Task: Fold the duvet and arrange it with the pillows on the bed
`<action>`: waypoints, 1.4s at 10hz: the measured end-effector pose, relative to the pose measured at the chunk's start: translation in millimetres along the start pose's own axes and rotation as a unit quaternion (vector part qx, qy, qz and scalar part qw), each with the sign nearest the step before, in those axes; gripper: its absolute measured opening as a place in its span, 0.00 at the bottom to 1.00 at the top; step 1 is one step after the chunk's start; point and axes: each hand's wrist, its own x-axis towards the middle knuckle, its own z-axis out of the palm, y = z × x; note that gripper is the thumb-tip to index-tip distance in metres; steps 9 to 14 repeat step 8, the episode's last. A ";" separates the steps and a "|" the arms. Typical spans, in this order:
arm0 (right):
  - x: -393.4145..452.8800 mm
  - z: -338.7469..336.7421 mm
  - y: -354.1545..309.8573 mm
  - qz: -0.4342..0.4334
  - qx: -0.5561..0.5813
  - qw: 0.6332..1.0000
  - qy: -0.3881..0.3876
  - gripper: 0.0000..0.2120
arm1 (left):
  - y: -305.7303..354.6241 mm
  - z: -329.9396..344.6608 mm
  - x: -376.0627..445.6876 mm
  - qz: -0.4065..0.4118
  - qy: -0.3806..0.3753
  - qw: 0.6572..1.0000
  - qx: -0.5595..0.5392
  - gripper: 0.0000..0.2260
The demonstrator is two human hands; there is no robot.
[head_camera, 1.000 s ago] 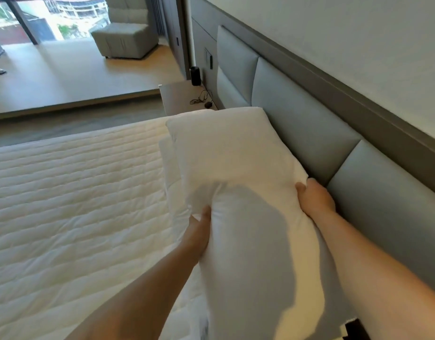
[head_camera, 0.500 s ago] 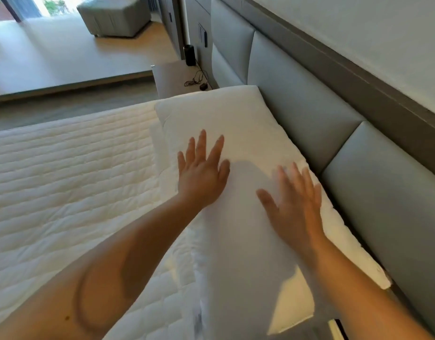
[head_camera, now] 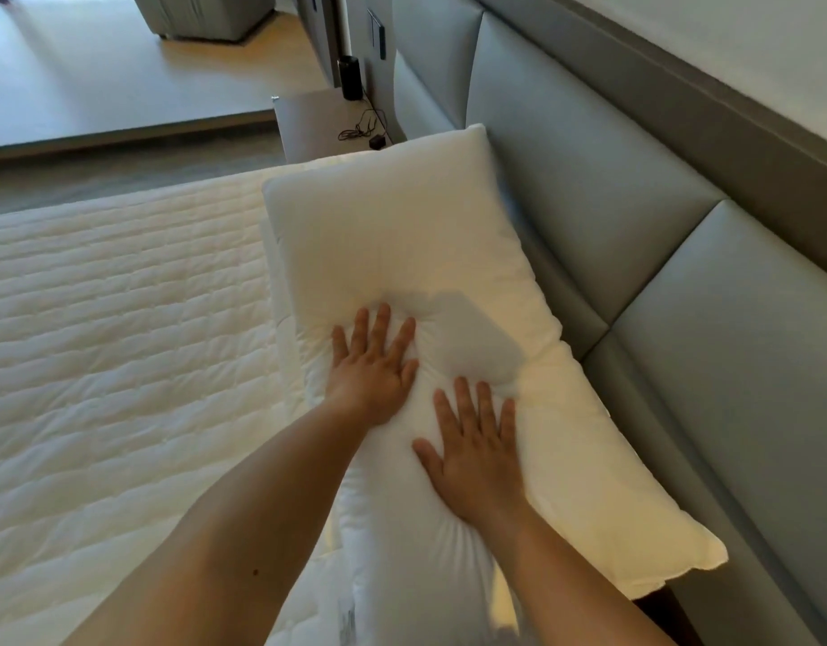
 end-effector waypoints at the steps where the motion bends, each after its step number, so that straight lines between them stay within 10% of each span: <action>1: -0.1 7.9 0.5 0.005 -0.004 1.000 -0.012 0.35 | -1.5 3.1 0.7 0.010 -0.016 1.000 0.005 0.28; 5: 2.5 -31.6 -0.8 0.017 -0.026 0.997 -0.064 0.40 | -16.2 -67.1 -45.1 0.049 -0.036 0.998 0.014 0.30; 8: -49.4 -132.2 -85.7 0.003 0.009 1.000 -0.008 0.46 | -117.0 -86.6 -189.0 -0.079 -0.045 0.995 0.042 0.29; 14: -49.4 -132.2 -85.7 0.003 0.009 1.000 -0.008 0.46 | -117.0 -86.6 -189.0 -0.079 -0.045 0.995 0.042 0.29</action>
